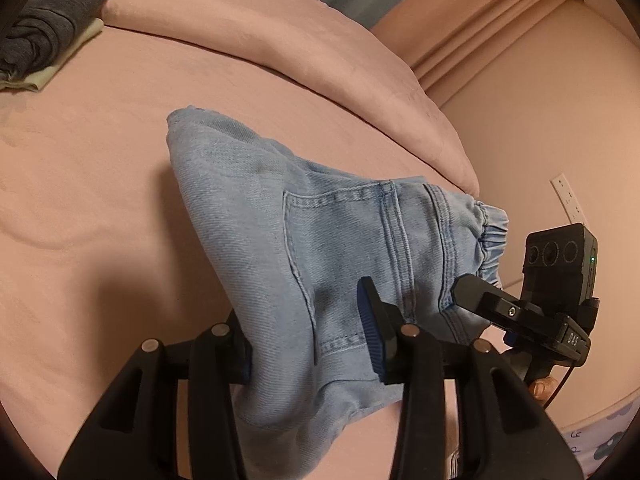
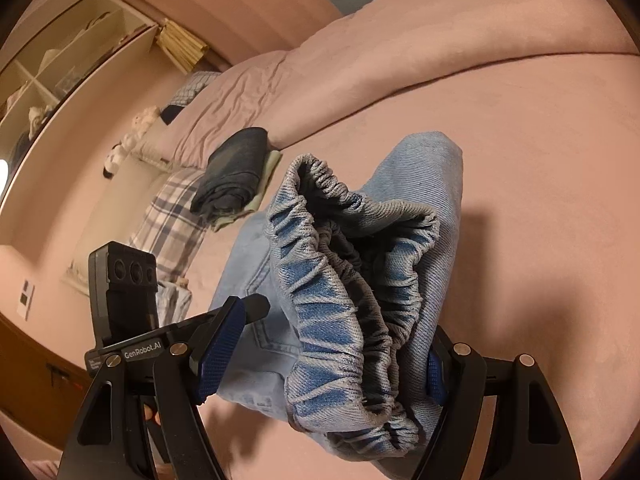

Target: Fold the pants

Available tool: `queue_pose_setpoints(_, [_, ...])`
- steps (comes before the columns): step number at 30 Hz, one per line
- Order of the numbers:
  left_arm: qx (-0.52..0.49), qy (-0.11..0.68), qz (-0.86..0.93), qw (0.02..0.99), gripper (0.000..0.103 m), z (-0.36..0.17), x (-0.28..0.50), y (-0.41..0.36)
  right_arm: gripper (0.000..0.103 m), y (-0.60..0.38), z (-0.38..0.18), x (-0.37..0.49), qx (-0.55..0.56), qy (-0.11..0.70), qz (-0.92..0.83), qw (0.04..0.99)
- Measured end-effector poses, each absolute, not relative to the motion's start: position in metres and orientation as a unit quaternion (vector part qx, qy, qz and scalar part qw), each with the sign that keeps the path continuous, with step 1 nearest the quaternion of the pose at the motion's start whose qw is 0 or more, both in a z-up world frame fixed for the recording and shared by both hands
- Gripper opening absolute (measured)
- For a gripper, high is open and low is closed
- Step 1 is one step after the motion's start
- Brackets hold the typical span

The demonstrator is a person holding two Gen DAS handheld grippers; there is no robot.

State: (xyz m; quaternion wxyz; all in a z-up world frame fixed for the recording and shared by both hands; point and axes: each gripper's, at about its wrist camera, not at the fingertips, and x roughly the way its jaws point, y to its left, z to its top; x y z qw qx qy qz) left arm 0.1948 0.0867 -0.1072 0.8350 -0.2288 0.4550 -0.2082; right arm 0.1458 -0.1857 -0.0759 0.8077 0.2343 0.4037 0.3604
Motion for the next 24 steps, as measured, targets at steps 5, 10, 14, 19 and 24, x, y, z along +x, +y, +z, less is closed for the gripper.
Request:
queue_pose_setpoints(5, [-0.225, 0.448, -0.193, 0.843, 0.04, -0.098, 0.203, 0.109, 0.079, -0.169, -0.068, 0.164, 0.224, 0.397, 0.373, 0.808])
queue_pose_setpoints(10, [-0.221, 0.442, -0.183, 0.85, 0.04, -0.096, 0.215, 0.126, 0.079, -0.155, -0.062, 0.179, 0.206, 0.392, 0.377, 0.813])
queue_pose_setpoints(14, [-0.222, 0.439, -0.181, 0.852, 0.04, -0.097, 0.222, 0.137, 0.079, -0.148, -0.059, 0.187, 0.205, 0.391, 0.376, 0.815])
queue_pose_setpoints(19, [-0.219, 0.44, -0.178, 0.852, 0.04, -0.099, 0.239, 0.129, 0.079, -0.141, -0.058, 0.202, 0.198, 0.391, 0.37, 0.819])
queue_pose_setpoints(24, [-0.223, 0.446, -0.178, 0.849, 0.04, -0.106, 0.247, 0.133, 0.079, -0.138, -0.065, 0.217, 0.2, 0.396, 0.365, 0.818])
